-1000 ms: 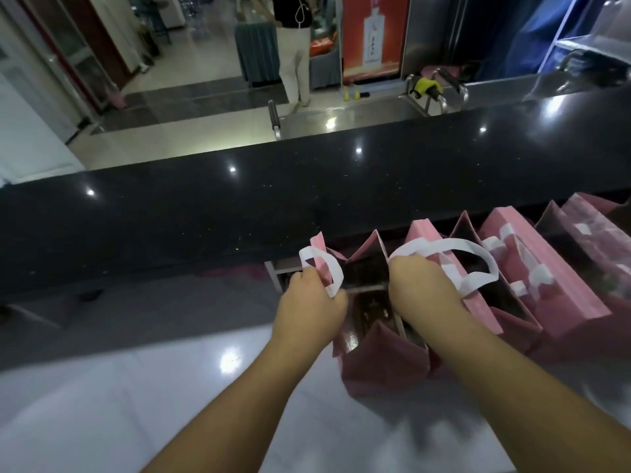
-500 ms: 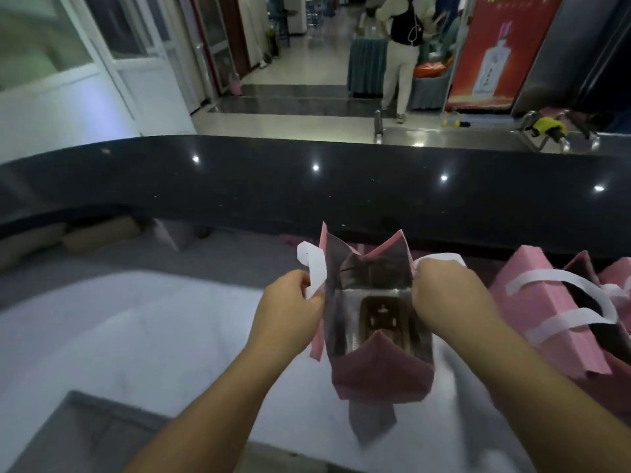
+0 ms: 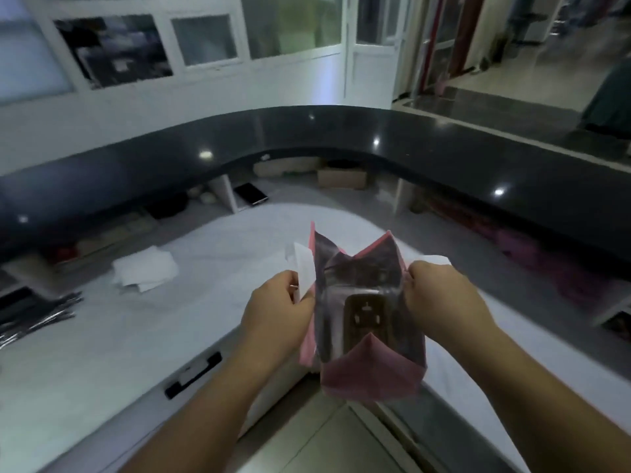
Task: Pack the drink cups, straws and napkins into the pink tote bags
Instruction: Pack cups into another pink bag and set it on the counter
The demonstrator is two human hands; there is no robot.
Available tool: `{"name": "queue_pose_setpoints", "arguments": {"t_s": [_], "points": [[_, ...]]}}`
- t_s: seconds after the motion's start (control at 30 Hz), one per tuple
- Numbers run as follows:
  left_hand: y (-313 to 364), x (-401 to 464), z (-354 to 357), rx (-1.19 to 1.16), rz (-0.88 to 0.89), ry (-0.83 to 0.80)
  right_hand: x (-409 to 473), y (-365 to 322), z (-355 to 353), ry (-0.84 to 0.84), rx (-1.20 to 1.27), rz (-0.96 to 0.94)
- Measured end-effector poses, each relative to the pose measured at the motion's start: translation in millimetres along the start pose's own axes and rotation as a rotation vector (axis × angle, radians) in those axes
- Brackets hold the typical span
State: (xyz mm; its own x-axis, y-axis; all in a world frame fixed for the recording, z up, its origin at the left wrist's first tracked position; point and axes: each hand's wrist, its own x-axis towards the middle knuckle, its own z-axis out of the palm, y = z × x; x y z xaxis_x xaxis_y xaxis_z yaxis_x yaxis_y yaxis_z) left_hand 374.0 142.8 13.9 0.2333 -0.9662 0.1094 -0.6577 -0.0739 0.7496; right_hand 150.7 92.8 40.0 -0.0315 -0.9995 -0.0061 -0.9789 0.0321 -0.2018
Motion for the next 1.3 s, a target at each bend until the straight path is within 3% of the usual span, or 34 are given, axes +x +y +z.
{"name": "queue_pose_setpoints", "arguments": {"t_s": [0.27, 0.57, 0.93, 1.3], "points": [[-127.1, -31.5, -134.8, 0.013, -0.243, 0.262, -3.9, -183.2, 44.4, -0.089, 0.082, -0.371], [-215.9, -43.7, -233.4, 0.026, -0.481, 0.511, 16.3, -354.7, 105.1, -0.226, 0.151, -0.721], [-282.2, -3.2, -304.9, 0.160, -0.741, 0.553, 55.3, -476.2, 159.5, -0.366, 0.212, -0.968], [-340.7, -0.7, -336.0, 0.097, -0.735, 0.470, 41.1, -529.3, 197.2, -0.386, 0.180, -0.969]]}}
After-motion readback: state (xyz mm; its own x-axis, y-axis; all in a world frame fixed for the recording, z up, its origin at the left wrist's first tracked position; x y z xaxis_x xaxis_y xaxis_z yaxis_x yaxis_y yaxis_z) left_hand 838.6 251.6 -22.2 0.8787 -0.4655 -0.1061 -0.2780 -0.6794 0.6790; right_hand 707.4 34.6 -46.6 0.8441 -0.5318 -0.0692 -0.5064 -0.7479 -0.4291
